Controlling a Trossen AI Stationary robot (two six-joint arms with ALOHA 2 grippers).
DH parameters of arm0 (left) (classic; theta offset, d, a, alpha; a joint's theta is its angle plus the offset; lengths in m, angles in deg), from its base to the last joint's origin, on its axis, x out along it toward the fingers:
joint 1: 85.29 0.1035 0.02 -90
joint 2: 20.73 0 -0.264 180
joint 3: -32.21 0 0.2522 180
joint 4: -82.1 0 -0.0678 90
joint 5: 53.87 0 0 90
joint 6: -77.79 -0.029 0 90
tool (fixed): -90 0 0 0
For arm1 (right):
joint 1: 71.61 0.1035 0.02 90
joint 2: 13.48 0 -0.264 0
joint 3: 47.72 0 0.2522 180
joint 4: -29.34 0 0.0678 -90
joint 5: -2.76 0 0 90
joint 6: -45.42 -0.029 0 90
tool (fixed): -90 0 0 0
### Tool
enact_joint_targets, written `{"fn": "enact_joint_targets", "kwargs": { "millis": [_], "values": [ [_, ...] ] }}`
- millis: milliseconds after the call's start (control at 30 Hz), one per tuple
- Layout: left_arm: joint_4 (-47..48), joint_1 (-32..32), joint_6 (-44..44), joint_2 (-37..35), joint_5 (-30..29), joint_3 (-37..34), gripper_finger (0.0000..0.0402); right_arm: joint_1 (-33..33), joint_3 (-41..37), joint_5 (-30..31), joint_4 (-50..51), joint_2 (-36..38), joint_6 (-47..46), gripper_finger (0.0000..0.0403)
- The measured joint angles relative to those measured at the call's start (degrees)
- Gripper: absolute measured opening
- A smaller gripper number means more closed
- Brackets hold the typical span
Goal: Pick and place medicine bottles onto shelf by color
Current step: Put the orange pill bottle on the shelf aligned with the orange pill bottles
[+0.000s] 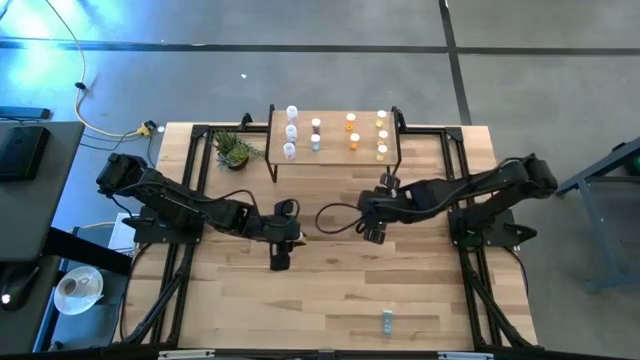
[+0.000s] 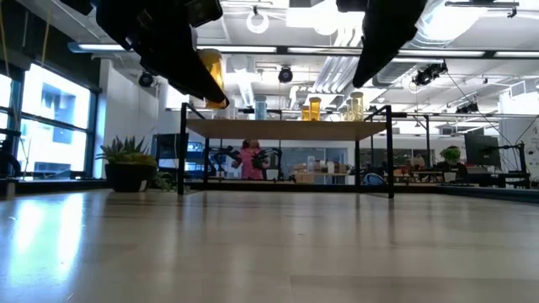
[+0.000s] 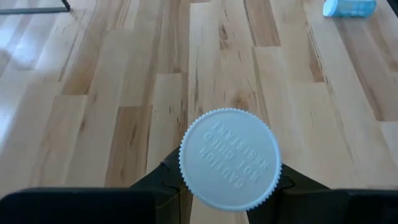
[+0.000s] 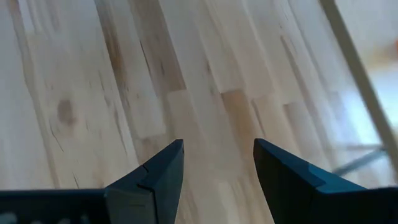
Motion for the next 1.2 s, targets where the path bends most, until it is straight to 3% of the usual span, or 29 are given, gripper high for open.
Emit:
{"fn": "enact_joint_targets", "kwargs": {
  "millis": [300,600,733,900,1200],
  "values": [
    [0.5,4.1,-3.0,0.0,6.6,0.0,0.0091,0.0,-10.4,-1.3,-23.5,1.7,-0.9,0.0185],
    [0.5,9.1,-5.1,0.0,9.1,0.0,0.0091,-0.8,-18.6,-1.5,-47.4,1.7,0.6,0.0185],
    [0.6,11.5,-4.6,0.0,10.3,0.0,0.0091,-1.6,-19.2,-2.4,-51.9,0.7,1.2,0.0185],
    [1.7,14.0,-4.1,0.0,10.3,0.0,0.0091,-3.3,-19.2,-3.2,-60.9,-2.8,9.2,0.0185],
    [3.2,16.3,-4.1,0.0,10.3,0.0,0.0091,-7.1,-19.2,-11.6,-73.1,-7.9,15.6,0.0185]
  ]
}}
